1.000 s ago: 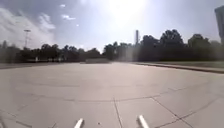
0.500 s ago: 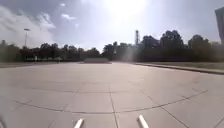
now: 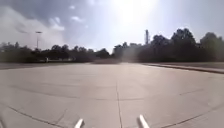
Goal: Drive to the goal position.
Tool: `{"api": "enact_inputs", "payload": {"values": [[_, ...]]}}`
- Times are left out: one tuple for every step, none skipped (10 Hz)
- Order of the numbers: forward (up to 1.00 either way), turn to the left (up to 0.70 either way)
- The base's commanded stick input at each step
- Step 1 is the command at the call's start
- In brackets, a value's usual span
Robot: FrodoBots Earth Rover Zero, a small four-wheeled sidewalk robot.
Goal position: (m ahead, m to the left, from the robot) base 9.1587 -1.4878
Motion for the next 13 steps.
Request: {"api": "enact_inputs", "payload": {"values": [[0.7,0.0],[0.7,0.0],[0.7,0.0],[0.7,0.0],[0.7,0.0],[0.7,0.0],[0.7,0.0],[0.7,0.0],[0.7,0.0],[0.7,0.0],[0.7,0.0],[0.7,0.0],[0.7,0.0]]}}
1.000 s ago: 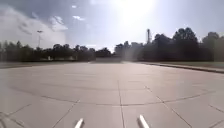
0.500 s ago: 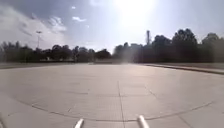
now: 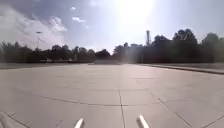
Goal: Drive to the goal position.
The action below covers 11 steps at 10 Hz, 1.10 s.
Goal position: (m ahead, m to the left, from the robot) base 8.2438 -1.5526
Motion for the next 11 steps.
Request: {"api": "enact_inputs", "payload": {"values": [[0.7,0.0],[0.7,0.0],[0.7,0.0],[0.7,0.0],[0.7,0.0],[0.7,0.0],[0.7,0.0],[0.7,0.0],[0.7,0.0],[0.7,0.0],[0.7,0.0]]}}
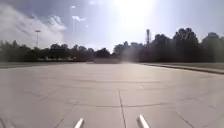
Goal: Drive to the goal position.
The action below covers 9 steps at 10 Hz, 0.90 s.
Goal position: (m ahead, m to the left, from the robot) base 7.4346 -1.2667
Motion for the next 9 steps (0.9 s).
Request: {"api": "enact_inputs", "payload": {"values": [[0.7,0.0],[0.7,0.0],[0.7,0.0],[0.7,0.0],[0.7,0.0],[0.7,0.0],[0.7,0.0],[0.7,0.0],[0.7,0.0]]}}
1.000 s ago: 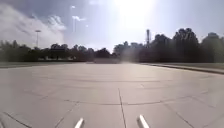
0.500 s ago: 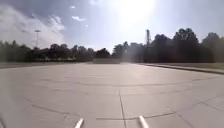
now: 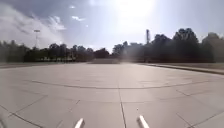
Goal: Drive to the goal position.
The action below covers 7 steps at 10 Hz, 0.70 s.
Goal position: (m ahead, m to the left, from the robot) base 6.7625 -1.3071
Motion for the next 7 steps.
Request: {"api": "enact_inputs", "payload": {"values": [[0.7,0.0],[0.7,0.0],[0.7,0.0],[0.7,0.0],[0.7,0.0],[0.7,0.0],[0.7,0.0]]}}
